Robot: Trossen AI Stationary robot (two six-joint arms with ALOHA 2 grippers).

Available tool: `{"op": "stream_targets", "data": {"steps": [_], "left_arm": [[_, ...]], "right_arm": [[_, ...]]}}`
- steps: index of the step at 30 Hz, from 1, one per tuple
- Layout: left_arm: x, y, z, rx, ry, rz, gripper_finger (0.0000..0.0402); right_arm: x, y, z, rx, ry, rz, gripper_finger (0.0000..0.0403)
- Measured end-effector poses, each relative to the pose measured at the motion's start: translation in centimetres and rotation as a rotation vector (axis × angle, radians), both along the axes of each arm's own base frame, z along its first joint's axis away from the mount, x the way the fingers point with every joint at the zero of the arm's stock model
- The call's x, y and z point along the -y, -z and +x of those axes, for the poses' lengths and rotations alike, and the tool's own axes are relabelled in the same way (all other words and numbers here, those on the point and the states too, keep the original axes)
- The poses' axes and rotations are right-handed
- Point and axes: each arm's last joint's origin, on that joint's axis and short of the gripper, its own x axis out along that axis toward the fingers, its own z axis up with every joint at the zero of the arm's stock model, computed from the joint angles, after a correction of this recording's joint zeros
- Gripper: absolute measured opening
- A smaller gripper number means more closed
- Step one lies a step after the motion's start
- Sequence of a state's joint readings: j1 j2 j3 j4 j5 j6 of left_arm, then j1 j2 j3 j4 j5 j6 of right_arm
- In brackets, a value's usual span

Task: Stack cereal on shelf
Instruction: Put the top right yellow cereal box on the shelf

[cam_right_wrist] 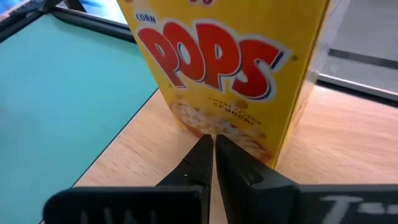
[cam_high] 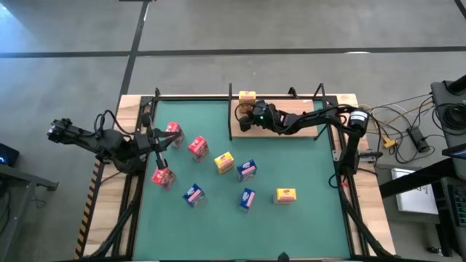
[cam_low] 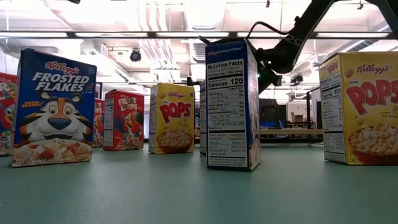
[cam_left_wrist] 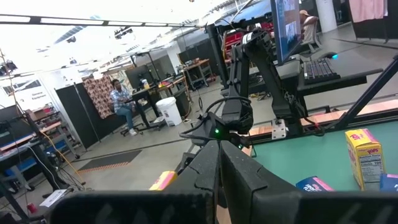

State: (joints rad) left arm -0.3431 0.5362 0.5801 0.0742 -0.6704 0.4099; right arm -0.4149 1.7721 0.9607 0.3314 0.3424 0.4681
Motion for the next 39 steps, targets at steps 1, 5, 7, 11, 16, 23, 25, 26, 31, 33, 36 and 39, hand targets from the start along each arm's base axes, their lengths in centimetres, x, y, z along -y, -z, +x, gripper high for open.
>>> {"op": "stream_targets", "data": {"steps": [1,5,7,11,16,23,25,26,31,33,36,39], "left_arm": [[0.0,-0.01,0.0,0.0,0.0,0.0,0.0],[0.01,0.0,0.02,-0.001,0.0,0.0,0.0],[0.0,0.0,0.01,0.0,0.0,0.0,0.0],[0.0,0.0,0.01,0.0,0.0,0.0,0.0],[0.0,0.0,0.01,0.0,0.0,0.0,0.0],[0.0,0.0,0.01,0.0,0.0,0.0,0.0],[0.0,0.0,0.01,0.0,0.0,0.0,0.0],[0.0,0.0,0.01,0.0,0.0,0.0,0.0],[0.0,-0.05,0.01,0.004,0.0,-0.002,0.0],[0.0,-0.08,0.0,0.008,0.0,-0.003,0.0],[0.0,-0.13,0.0,0.012,0.0,-0.004,0.0],[0.0,-0.13,0.0,0.012,0.0,-0.004,0.0]], "right_arm": [[0.03,0.2,0.06,-0.001,0.0,0.0,0.0011],[0.13,0.95,0.29,-0.002,-0.001,0.0,0.0011],[0.16,1.13,0.36,0.001,-0.001,-0.001,0.0011],[0.22,1.18,0.39,-0.001,-0.002,-0.007,0.0011],[0.33,1.17,0.31,-0.018,0.013,-0.031,0.0011],[0.41,1.18,0.27,-0.026,0.017,-0.039,0.0011],[0.41,1.18,0.27,-0.025,0.017,-0.038,0.0011],[0.41,1.18,0.27,-0.025,0.017,-0.038,0.0011],[0.41,1.08,0.34,-0.011,0.009,-0.038,0.0011],[0.44,0.98,0.4,0.0,0.009,-0.043,0.0011],[0.45,0.93,0.43,0.006,0.009,-0.045,0.0011],[0.45,0.93,0.43,0.006,0.009,-0.044,0.0011]]}}
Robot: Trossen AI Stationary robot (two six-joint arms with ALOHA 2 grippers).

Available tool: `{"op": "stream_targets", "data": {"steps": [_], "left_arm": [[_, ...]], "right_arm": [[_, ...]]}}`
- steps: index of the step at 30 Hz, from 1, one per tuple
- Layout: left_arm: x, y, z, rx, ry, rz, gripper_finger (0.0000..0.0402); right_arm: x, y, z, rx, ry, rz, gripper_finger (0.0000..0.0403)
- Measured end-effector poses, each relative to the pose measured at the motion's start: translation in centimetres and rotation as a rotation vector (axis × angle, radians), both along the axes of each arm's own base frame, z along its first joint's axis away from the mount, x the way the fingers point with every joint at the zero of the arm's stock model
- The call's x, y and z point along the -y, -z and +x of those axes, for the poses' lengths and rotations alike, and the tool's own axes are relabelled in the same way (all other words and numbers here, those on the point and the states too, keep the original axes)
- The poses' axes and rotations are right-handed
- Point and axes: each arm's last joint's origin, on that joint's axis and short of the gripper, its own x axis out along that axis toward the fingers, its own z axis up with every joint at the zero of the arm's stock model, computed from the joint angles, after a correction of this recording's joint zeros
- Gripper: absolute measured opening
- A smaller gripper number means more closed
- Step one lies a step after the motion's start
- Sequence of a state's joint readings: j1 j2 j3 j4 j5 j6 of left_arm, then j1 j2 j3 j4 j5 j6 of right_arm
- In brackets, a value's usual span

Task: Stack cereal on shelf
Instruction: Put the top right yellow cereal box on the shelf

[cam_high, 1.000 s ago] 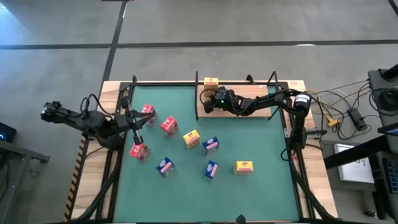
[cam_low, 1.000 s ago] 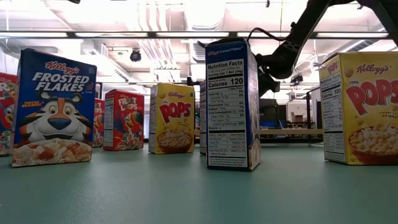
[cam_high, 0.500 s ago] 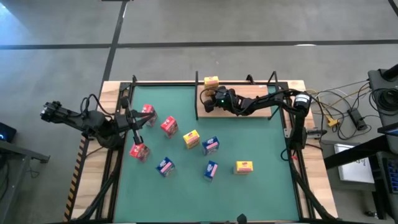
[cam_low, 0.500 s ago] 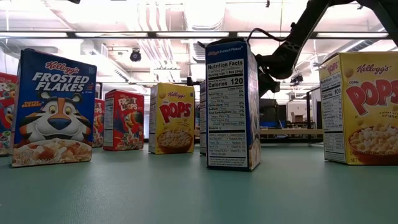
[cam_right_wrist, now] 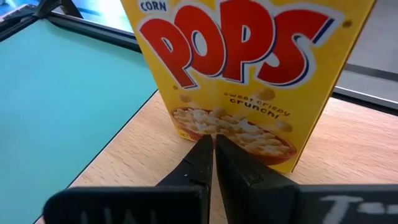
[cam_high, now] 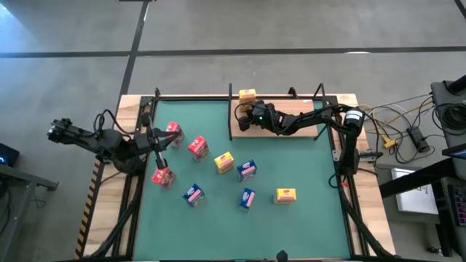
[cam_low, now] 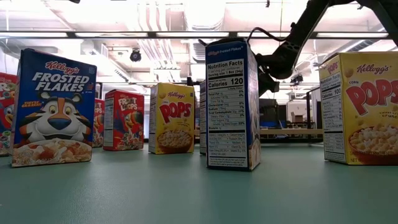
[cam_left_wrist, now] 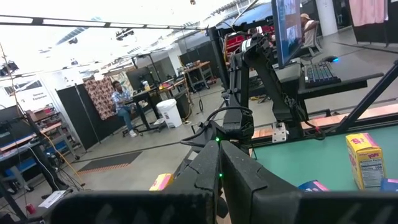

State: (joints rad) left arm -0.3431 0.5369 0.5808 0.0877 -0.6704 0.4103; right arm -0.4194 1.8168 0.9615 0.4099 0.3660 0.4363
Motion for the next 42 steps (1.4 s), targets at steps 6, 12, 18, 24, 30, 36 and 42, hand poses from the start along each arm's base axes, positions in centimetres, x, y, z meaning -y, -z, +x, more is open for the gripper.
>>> {"op": "stream_targets", "data": {"steps": [6,12,18,24,30,36,42], "left_arm": [[0.0,0.0,0.0,0.001,0.0,0.0,0.0],[0.0,0.0,0.0,0.002,0.0,0.0,0.0],[0.0,-0.2,0.0,0.015,0.0,-0.005,0.0],[0.0,-0.2,0.0,0.017,0.0,-0.006,0.0],[0.0,-0.2,0.0,0.017,0.0,-0.006,0.0],[0.0,-0.2,0.0,0.017,0.0,-0.006,0.0],[0.0,-0.2,0.0,0.017,0.0,-0.008,0.0]], "right_arm": [[0.0,0.0,0.0,0.003,-0.006,0.004,0.0011],[-0.1,0.0,0.1,0.017,-0.029,0.02,0.0011],[0.0,-0.4,0.3,0.049,-0.036,-0.014,0.0011],[0.1,-0.7,0.4,0.058,-0.043,-0.043,0.0011],[0.1,-0.7,0.4,0.058,-0.04,-0.052,0.0011],[0.2,-0.8,0.4,0.05,-0.046,-0.06,0.0011],[-1.5,-3.0,0.4,0.049,-0.152,-0.065,0.0011]]}}
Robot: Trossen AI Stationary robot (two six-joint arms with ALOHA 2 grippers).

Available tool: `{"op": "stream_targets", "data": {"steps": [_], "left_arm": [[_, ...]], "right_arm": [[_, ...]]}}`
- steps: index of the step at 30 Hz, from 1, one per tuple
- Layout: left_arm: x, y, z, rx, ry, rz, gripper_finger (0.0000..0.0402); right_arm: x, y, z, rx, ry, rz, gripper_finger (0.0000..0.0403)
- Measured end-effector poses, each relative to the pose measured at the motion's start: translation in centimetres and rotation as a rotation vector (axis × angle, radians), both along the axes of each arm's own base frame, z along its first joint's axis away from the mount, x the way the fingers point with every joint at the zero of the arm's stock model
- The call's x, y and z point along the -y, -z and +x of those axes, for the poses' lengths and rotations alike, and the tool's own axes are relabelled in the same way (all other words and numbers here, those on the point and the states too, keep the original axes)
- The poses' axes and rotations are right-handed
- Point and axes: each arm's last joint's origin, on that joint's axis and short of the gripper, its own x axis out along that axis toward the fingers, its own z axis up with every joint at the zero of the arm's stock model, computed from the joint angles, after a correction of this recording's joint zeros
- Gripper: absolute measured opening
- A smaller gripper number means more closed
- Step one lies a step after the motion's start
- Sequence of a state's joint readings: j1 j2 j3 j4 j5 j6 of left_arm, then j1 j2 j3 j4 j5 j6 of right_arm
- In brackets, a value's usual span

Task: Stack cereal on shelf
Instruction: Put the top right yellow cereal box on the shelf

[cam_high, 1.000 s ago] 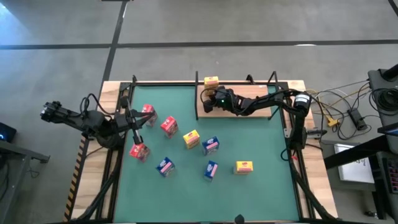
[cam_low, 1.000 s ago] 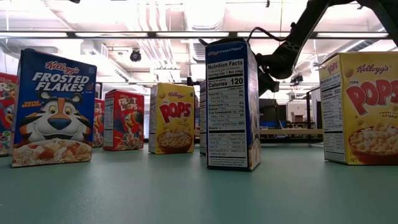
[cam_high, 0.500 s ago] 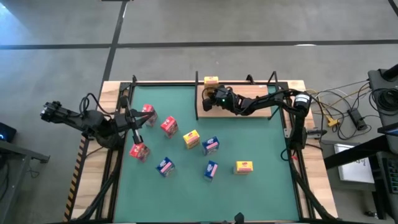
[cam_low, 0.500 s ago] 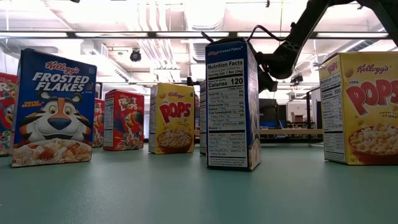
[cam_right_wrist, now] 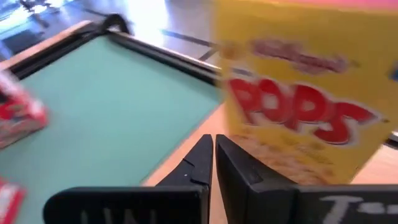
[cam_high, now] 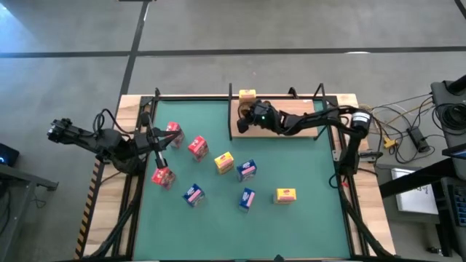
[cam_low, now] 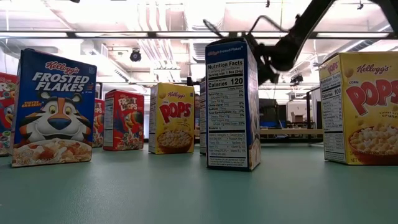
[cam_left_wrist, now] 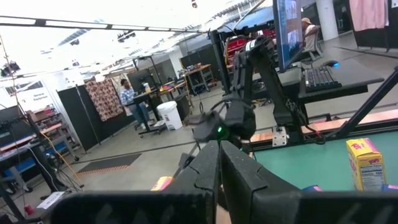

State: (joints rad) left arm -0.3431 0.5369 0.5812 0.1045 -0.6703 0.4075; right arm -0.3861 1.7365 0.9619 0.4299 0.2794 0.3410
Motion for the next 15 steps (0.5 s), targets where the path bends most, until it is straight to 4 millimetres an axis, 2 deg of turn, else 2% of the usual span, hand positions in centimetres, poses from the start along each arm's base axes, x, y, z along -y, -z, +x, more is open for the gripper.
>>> {"op": "stream_targets", "data": {"steps": [4,8,15], "left_arm": [[0.0,0.0,0.0,0.005,0.002,-0.015,0.0],[0.0,0.0,0.0,0.01,0.004,-0.03,0.0],[0.1,0.2,0.4,-0.002,0.004,-0.031,0.0]], "right_arm": [[-1.5,-2.2,-0.9,-0.077,-0.051,-0.015,0.0011],[-2.3,-4.3,-3.0,-0.157,-0.046,0.029,0.0011],[-2.2,-7.0,-6.7,-0.235,0.007,0.089,0.0011]]}}
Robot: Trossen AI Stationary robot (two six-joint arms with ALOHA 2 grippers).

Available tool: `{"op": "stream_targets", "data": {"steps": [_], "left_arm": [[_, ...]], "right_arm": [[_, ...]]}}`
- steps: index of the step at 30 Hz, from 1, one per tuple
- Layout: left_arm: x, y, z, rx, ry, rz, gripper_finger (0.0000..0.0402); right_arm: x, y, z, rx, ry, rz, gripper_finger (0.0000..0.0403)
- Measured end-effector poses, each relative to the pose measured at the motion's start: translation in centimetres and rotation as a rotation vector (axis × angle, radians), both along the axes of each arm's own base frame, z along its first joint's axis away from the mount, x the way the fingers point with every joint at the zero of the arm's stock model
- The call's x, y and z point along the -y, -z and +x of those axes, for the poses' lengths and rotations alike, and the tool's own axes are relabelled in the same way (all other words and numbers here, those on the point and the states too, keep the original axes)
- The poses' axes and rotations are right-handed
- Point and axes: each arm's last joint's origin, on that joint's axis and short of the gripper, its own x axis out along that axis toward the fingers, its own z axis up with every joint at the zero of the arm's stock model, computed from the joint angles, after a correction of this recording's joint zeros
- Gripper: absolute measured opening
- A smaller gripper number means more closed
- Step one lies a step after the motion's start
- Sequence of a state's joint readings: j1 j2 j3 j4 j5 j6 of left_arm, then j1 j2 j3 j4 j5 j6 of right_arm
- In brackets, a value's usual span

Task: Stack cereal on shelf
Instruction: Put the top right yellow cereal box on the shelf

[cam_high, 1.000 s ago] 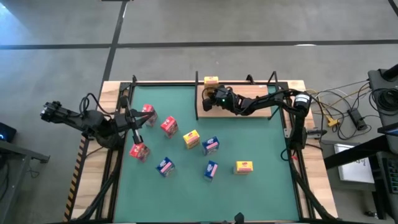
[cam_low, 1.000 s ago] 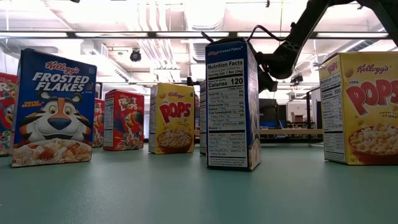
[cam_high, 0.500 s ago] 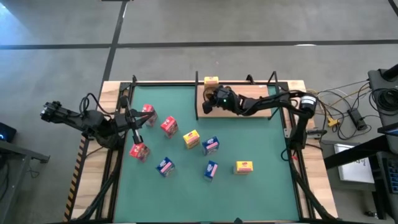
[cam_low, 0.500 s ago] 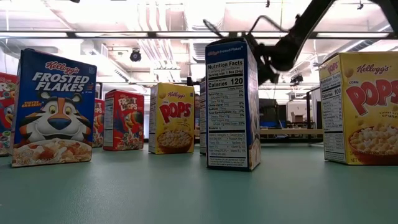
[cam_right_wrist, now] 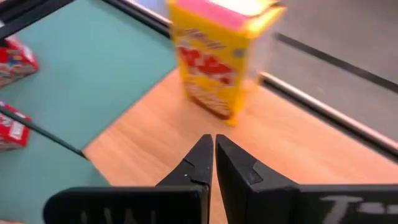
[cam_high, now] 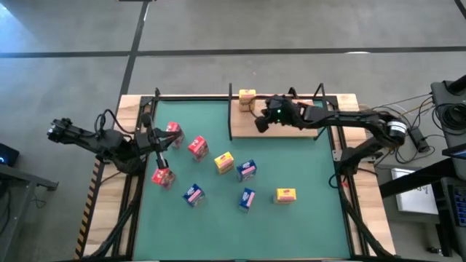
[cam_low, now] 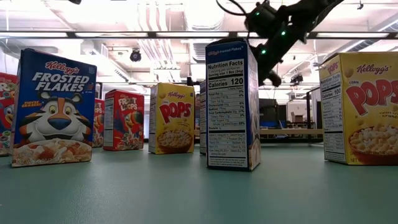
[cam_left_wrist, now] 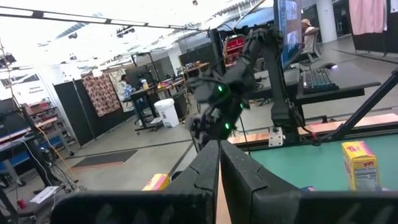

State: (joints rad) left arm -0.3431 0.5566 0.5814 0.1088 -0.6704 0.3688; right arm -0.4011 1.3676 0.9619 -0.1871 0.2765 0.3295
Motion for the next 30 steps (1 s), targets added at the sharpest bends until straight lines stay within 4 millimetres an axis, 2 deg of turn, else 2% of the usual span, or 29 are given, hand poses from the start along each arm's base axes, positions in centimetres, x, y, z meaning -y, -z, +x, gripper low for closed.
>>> {"op": "stream_targets", "data": {"steps": [6,13,20,25,30], "left_arm": [[0.2,-0.1,0.5,0.0,-0.002,0.017,0.0],[0.3,-0.1,1.0,-0.02,-0.004,0.042,0.0],[0.4,-0.3,1.0,-0.024,-0.006,0.055,0.0],[0.4,-0.3,1.0,-0.025,-0.006,0.056,0.0],[0.4,-0.2,1.1,-0.027,-0.006,0.056,0.0]], "right_arm": [[1.1,-1.4,-1.5,0.042,-0.054,0.018,0.0011],[3.5,-1.6,-2.4,0.09,-0.082,0.092,0.0011],[5.1,1.2,-0.9,0.043,-0.079,0.116,0.0011],[6.2,3.8,0.4,0.001,-0.093,0.107,0.0011],[7.5,5.3,0.9,-0.012,-0.031,0.058,0.0011]]}}
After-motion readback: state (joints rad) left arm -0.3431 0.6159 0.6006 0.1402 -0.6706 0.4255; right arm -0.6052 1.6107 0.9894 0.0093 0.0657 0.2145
